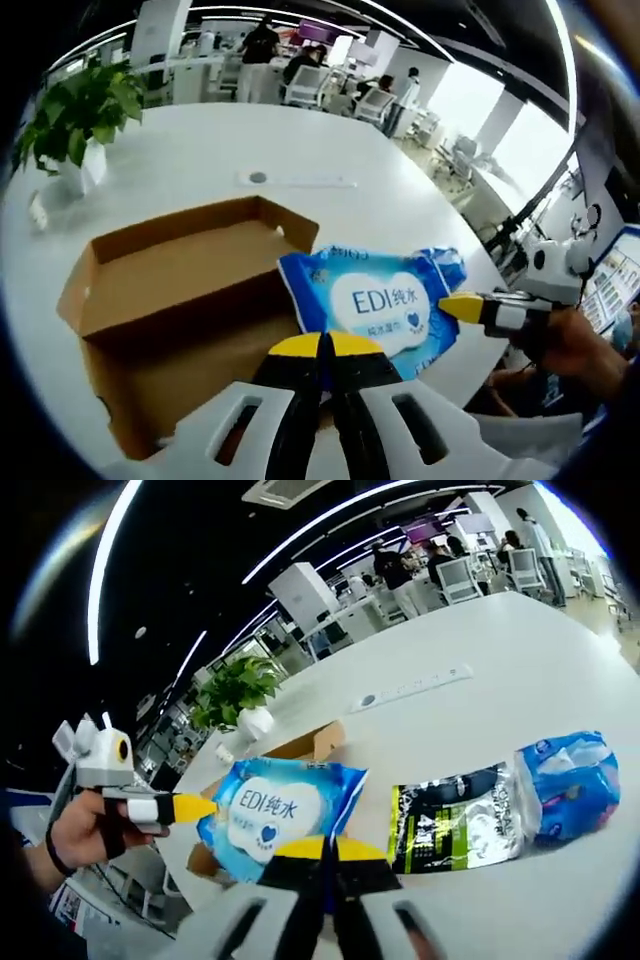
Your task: Operate the shoe box by opening the lid, removing the specified soft item, and placing it in the target area until the item is outside and the box remains undamaged.
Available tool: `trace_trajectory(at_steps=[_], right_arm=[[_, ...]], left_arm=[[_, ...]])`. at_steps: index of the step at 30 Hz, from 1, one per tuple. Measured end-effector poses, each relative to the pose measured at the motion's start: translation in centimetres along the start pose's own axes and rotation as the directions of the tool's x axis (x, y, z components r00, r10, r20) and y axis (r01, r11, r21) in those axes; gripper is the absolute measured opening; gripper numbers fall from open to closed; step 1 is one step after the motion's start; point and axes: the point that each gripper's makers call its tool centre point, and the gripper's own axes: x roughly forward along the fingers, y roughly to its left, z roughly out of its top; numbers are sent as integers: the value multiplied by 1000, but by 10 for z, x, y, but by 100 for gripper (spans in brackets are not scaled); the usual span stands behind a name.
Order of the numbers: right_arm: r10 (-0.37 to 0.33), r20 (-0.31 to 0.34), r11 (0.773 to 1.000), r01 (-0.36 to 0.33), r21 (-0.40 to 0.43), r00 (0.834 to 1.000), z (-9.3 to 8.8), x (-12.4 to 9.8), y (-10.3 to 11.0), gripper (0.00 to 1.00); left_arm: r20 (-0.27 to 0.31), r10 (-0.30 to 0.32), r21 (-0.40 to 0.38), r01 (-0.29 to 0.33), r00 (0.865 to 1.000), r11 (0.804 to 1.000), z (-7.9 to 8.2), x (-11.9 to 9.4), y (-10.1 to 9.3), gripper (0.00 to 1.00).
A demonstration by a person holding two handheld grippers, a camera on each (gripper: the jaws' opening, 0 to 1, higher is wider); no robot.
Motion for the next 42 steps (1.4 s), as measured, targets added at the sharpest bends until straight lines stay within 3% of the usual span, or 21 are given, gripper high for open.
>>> trace_trajectory(at_steps=[17, 42], right_arm=[[-64, 5, 997, 64, 39, 998, 8, -19, -49, 0], [-118, -48, 991, 121, 65, 992, 13, -4, -104, 0]], left_arm=[[-41, -43, 57, 45, 998, 997, -2, 34, -43, 0], [-117, -38, 127, 53, 992, 991, -10, 81, -55, 0]])
